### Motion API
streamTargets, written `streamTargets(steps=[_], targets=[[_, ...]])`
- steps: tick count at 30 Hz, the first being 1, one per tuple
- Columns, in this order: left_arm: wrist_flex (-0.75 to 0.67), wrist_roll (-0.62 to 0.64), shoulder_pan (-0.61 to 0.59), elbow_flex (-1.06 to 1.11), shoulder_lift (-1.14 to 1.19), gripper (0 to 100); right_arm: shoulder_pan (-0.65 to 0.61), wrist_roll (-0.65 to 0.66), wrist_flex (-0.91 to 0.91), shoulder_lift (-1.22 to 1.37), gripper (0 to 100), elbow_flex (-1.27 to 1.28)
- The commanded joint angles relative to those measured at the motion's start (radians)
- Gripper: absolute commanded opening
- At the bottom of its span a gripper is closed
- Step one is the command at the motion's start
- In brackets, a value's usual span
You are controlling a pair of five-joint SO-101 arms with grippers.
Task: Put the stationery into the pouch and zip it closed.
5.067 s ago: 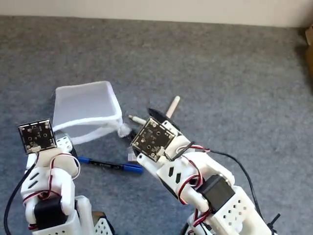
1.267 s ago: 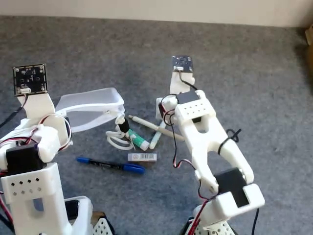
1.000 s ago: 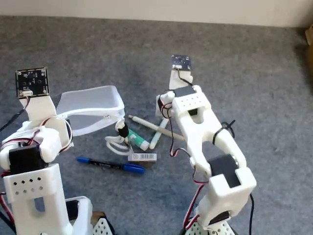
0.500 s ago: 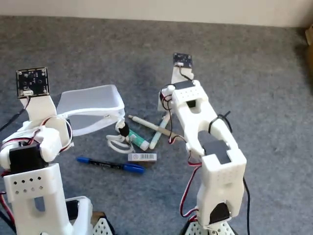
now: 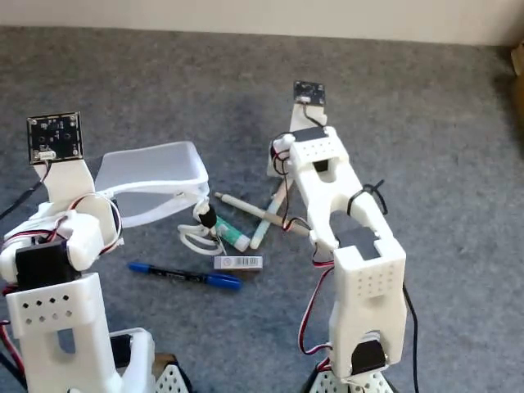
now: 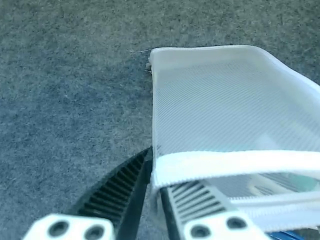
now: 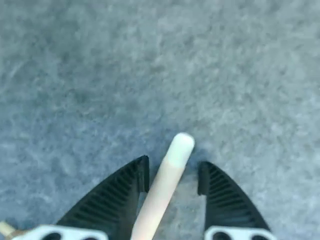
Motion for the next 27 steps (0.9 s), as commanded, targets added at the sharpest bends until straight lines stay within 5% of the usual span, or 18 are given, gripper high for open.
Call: streamTargets(steps=[1,15,27], targets=[[-0.023,0.011,0.024,-0.007,0.012,1,-0.001,-0.005,-0.01,0.035,12.4,-0.09],[-0.023,0.011,0.022,-0.004,0.012,1,-0.005,-0.002,0.077,0.041,0.7,-0.124],[-0.023,0.011,0.018,-0.004,0.012,1,-0.004,0.0,0.225,0.041,0.4,-0.236]])
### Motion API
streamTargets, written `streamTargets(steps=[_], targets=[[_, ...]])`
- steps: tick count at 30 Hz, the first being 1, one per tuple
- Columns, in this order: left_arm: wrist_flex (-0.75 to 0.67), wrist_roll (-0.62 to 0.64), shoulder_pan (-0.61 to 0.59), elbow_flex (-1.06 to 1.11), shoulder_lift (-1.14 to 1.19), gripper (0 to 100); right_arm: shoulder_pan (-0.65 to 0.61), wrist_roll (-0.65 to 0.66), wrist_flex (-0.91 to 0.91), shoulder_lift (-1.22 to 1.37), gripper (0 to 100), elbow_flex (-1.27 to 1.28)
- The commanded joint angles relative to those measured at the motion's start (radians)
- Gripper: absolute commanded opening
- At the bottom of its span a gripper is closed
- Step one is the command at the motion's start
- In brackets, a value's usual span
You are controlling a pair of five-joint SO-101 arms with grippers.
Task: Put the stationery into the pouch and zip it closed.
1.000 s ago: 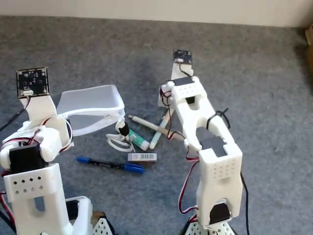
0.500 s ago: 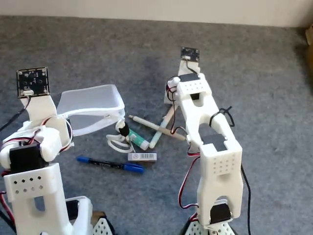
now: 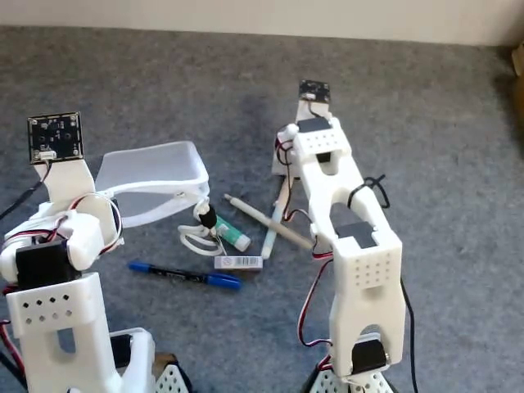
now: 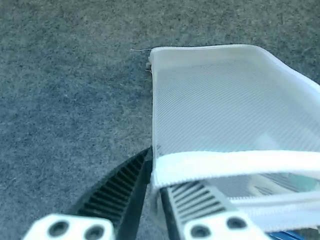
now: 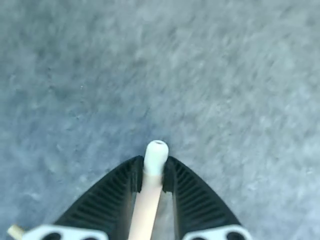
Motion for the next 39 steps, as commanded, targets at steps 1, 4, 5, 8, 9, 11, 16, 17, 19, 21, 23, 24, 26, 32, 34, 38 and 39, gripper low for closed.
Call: streamTargets(steps=[1,4,5,8,9,11,16,17,19,21,23,24,26,32,34,38,39], targets=[[-0.023,0.011,0.018,-0.004,0.012,1,-0.004,-0.002,0.047,-0.016,0.4,-0.085],[-0.023,0.011,0.018,-0.004,0.012,1,-0.002,-0.002,0.079,-0.016,0.4,-0.105],[-0.023,0.011,0.018,-0.004,0.012,1,-0.002,-0.002,0.09,-0.016,0.4,-0.11],[-0.023,0.011,0.018,-0.004,0.012,1,-0.002,-0.002,0.113,-0.016,0.4,-0.131],[-0.023,0.011,0.018,-0.004,0.012,1,-0.002,-0.002,0.12,-0.016,0.4,-0.137],[-0.023,0.011,0.018,-0.004,0.012,1,-0.002,-0.002,0.131,-0.016,0.4,-0.151],[-0.021,0.011,0.018,-0.005,0.012,1,-0.001,-0.002,0.163,-0.016,0.4,-0.179],[-0.021,0.011,0.018,-0.005,0.012,1,-0.001,-0.002,0.174,-0.016,0.4,-0.193],[-0.02,0.011,0.018,-0.005,0.012,1,-0.001,-0.003,0.203,-0.016,0.4,-0.22],[-0.02,0.011,0.018,-0.005,0.012,1,-0.002,-0.003,0.237,-0.016,0.4,-0.249],[-0.02,0.011,0.018,-0.005,0.012,1,-0.004,-0.003,0.268,-0.016,0.4,-0.278],[-0.02,0.011,0.018,-0.005,0.012,1,-0.004,-0.003,0.282,-0.016,0.4,-0.291],[-0.02,0.011,0.018,-0.005,0.012,1,-0.004,-0.003,0.306,-0.016,0.4,-0.312],[-0.02,0.011,0.018,-0.005,0.012,1,-0.004,-0.002,0.375,-0.016,0.5,-0.366],[-0.02,0.011,0.018,-0.005,0.012,1,-0.005,-0.002,0.412,-0.016,0.5,-0.397],[-0.02,0.011,0.018,-0.004,0.012,1,-0.005,-0.002,0.495,-0.016,0.5,-0.47],[-0.021,0.011,0.018,-0.004,0.012,1,-0.005,-0.002,0.513,-0.016,0.5,-0.487]])
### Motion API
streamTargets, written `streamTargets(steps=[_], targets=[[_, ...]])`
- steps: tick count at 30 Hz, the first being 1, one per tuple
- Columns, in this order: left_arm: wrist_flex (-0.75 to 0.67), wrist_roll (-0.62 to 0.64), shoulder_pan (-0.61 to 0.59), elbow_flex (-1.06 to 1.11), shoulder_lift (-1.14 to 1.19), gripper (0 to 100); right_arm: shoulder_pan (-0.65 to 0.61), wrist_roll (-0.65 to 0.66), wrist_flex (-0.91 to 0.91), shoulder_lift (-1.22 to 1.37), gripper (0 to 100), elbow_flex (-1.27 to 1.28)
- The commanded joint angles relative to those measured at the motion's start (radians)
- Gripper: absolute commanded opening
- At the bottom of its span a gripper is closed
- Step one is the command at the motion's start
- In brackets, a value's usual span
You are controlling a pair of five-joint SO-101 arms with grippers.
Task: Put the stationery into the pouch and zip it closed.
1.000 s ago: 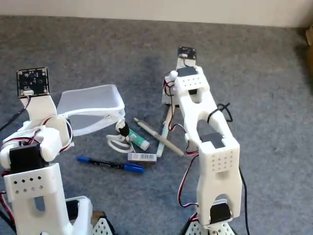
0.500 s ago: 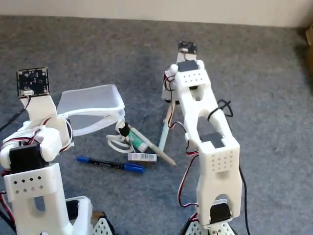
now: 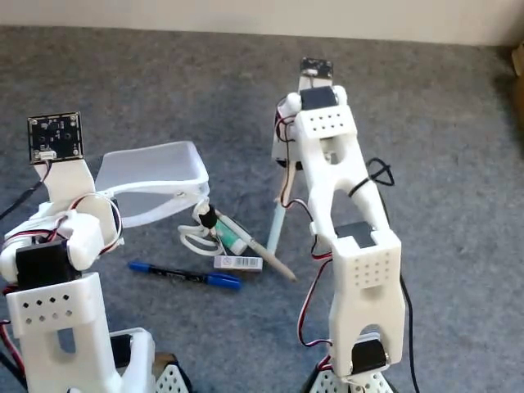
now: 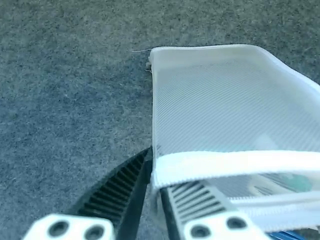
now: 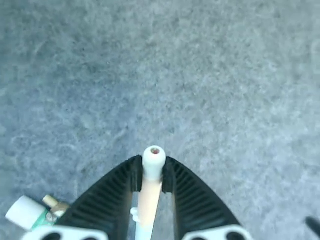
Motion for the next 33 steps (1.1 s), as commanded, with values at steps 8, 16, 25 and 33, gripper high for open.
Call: streamTargets(steps=[8,16,25,33], targets=[[-0.021,0.011,0.018,-0.004,0.012,1,-0.002,-0.002,0.143,-0.018,0.5,-0.177],[-0.021,0.011,0.018,-0.004,0.012,1,-0.01,-0.002,0.193,-0.019,0.5,-0.214],[-0.021,0.011,0.018,-0.004,0.012,1,-0.019,-0.002,0.199,-0.019,0.5,-0.24],[-0.021,0.011,0.018,-0.004,0.012,1,-0.019,-0.002,0.199,-0.093,0.5,-0.234]])
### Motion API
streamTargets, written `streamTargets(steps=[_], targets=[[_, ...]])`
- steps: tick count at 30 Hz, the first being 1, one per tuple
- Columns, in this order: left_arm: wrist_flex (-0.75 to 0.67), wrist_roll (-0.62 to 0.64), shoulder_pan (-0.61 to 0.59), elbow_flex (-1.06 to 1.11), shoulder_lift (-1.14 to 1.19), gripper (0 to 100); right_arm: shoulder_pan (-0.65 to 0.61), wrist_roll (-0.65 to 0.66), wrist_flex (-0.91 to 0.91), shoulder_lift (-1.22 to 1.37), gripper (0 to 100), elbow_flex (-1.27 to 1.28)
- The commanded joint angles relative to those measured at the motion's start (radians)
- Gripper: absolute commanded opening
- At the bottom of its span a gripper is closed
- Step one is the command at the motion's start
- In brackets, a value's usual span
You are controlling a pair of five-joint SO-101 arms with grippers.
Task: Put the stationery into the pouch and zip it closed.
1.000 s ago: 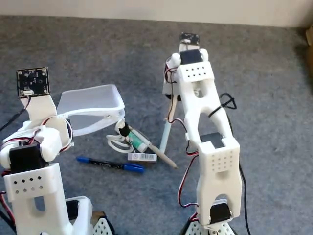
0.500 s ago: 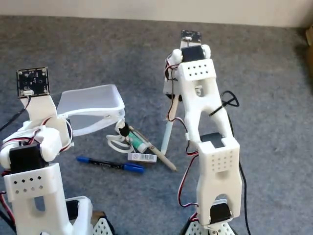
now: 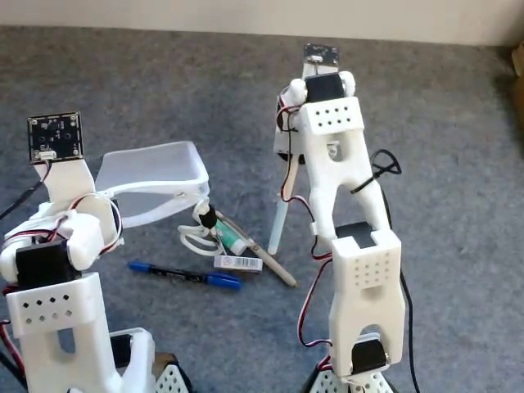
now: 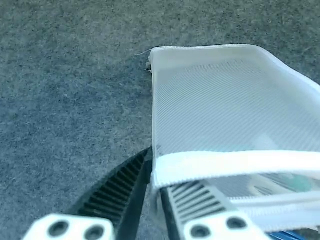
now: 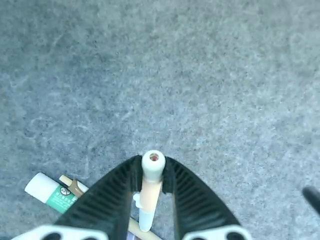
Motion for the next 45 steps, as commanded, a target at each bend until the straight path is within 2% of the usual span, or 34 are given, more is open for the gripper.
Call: streamTargets(steps=[1,8,17,24,39,45], targets=[[-0.021,0.011,0.018,-0.004,0.012,1,-0.019,-0.002,0.019,-0.122,0.5,-0.033],[-0.023,0.011,0.022,-0.005,0.012,1,-0.041,0.0,0.015,-0.294,0.5,0.143],[-0.023,0.011,0.022,-0.005,0.012,1,-0.067,0.0,0.016,-0.384,0.5,0.209],[-0.023,0.011,0.022,-0.008,0.012,1,-0.084,0.189,0.015,-0.544,0.5,0.341],[-0.023,0.011,0.022,-0.004,0.012,1,-0.193,0.204,0.012,-0.748,0.5,0.516],[-0.023,0.011,0.022,-0.004,0.012,1,-0.228,0.204,-0.13,-0.868,0.5,0.714]])
